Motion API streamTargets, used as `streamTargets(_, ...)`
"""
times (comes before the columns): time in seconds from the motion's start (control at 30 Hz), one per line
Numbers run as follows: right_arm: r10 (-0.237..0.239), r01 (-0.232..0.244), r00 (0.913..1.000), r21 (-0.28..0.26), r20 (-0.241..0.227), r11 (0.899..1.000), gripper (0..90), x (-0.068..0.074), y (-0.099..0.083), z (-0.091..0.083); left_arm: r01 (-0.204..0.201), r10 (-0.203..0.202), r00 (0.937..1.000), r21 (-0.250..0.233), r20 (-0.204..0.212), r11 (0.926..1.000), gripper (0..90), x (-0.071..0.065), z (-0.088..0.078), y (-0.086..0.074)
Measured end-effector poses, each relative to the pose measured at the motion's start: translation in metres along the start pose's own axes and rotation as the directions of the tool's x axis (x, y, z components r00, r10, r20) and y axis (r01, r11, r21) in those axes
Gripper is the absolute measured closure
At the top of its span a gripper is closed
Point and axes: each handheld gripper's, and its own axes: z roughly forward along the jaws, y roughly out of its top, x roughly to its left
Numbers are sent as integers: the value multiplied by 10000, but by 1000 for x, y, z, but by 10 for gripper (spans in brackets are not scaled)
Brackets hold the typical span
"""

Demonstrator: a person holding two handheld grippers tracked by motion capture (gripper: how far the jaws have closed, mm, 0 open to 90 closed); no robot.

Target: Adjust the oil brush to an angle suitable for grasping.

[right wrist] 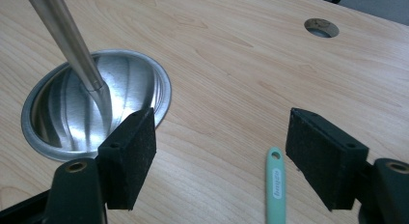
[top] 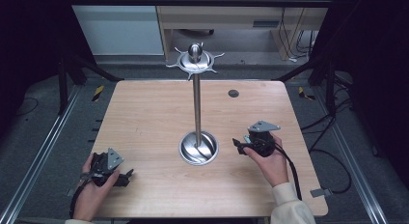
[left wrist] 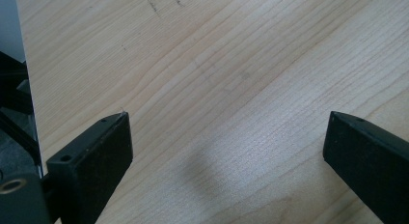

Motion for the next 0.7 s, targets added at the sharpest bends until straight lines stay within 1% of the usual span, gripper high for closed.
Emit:
streamTargets(0.1,-90,89,9999,247,52,9997,257,2,-1,4,48,-48,10000,-44,7,10000,31,0,0,0)
streamTargets(0.17,-261,250,9994,532,206,9983,273,4,-1,7,52,-51,10000,-48,11,10000,31,-1,0,0)
streamTargets(0.2,-261,250,9994,532,206,9983,273,4,-1,7,51,-51,10000,-45,16,10000,31,-1,0,0)
streamTargets(0.23,-298,280,9992,658,259,9974,289,5,-2,9,41,-41,10000,-38,22,10000,31,-1,0,0)
streamTargets(0.27,-499,484,9986,840,169,9953,363,7,-3,11,38,-38,10000,-29,34,10000,31,-1,0,0)
streamTargets(0.3,-499,484,9986,840,169,9953,363,7,-3,11,34,-34,10000,-23,36,10000,31,-1,0,0)
streamTargets(0.33,-724,727,9974,1044,-67,9919,447,9,-4,14,29,-29,10000,-8,49,10000,31,-1,0,0)
streamTargets(0.4,-856,884,9960,1327,-267,9872,546,9,-6,18,11,-11,10000,12,57,10000,31,-1,1,0)
streamTargets(0.47,-867,925,9953,1585,-434,9830,629,8,-7,22,0,-1,10000,21,67,10000,31,-1,1,0)
streamTargets(0.53,-944,983,9951,1811,-300,9785,717,7,-9,25,12,-12,10000,9,66,10000,31,-1,1,0)
streamTargets(0.6,-711,752,9971,2005,-278,9768,805,4,-11,27,-9,9,10000,2,55,10000,31,-1,1,0)
streamTargets(0.63,-734,766,9970,2025,-232,9763,842,2,-12,28,-9,9,10000,2,55,10000,31,-1,1,0)
streamTargets(0.67,-734,766,9970,2025,-232,9763,842,2,-12,28,-2,2,10000,-5,50,10000,31,-1,1,0)
streamTargets(0.7,-778,758,9970,2090,13,9750,900,-2,-14,29,-9,9,10000,4,47,10000,31,-1,0,0)
